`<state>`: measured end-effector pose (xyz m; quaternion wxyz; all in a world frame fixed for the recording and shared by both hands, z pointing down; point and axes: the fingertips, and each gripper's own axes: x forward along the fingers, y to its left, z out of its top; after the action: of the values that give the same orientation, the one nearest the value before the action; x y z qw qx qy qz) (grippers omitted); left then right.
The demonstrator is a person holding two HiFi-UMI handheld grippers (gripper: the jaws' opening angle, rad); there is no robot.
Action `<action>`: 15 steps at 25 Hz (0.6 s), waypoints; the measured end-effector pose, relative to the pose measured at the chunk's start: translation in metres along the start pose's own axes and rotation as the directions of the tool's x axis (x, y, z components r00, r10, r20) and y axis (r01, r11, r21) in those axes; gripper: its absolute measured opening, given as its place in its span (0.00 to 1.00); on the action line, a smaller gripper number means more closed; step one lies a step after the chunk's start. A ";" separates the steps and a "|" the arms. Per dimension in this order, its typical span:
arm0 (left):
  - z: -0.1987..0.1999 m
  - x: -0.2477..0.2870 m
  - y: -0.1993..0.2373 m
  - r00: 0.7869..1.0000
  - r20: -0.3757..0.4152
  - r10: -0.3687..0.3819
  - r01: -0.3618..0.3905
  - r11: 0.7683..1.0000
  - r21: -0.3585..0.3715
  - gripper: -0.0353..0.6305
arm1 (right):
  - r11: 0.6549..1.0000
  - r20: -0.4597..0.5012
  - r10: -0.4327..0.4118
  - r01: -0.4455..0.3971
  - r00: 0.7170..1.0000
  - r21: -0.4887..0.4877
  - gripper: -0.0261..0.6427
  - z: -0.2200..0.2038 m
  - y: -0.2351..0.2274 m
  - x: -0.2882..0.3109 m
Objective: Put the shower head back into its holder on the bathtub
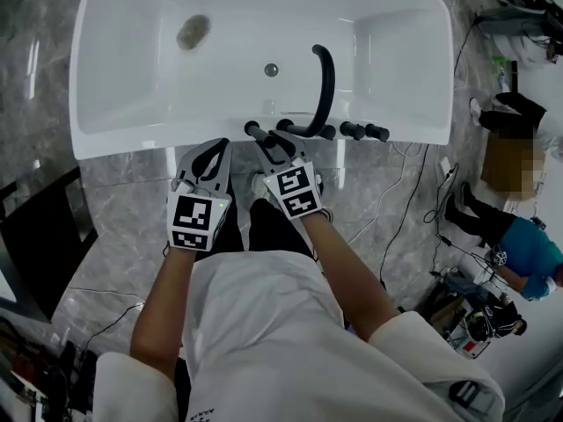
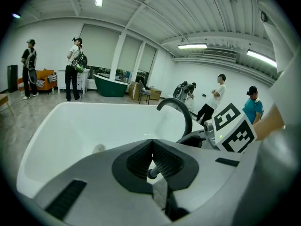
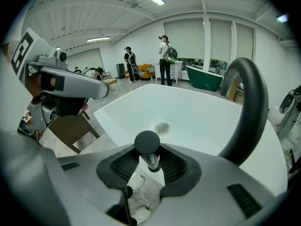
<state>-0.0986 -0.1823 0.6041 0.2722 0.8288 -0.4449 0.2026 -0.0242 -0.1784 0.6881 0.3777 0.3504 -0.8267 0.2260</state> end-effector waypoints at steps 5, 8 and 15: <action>-0.001 -0.004 0.002 1.000 -0.003 0.008 -0.008 1.000 -0.002 0.07 | 1.000 -0.015 0.007 -0.007 1.000 -0.015 0.25 -0.002 0.003 0.007; -0.002 -0.007 0.001 1.000 -0.005 0.012 -0.012 1.000 0.000 0.07 | 0.999 -0.021 0.004 -0.005 1.000 -0.034 0.25 -0.002 0.004 0.007; 0.002 -0.010 -0.002 1.000 -0.002 0.026 -0.026 0.999 0.020 0.07 | 0.999 -0.018 0.010 -0.011 1.000 -0.045 0.26 0.001 0.004 0.012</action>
<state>-0.1022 -0.1760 0.5963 0.2618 0.8254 -0.4532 0.2117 -0.0327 -0.1809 0.6964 0.3917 0.3355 -0.8300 0.2122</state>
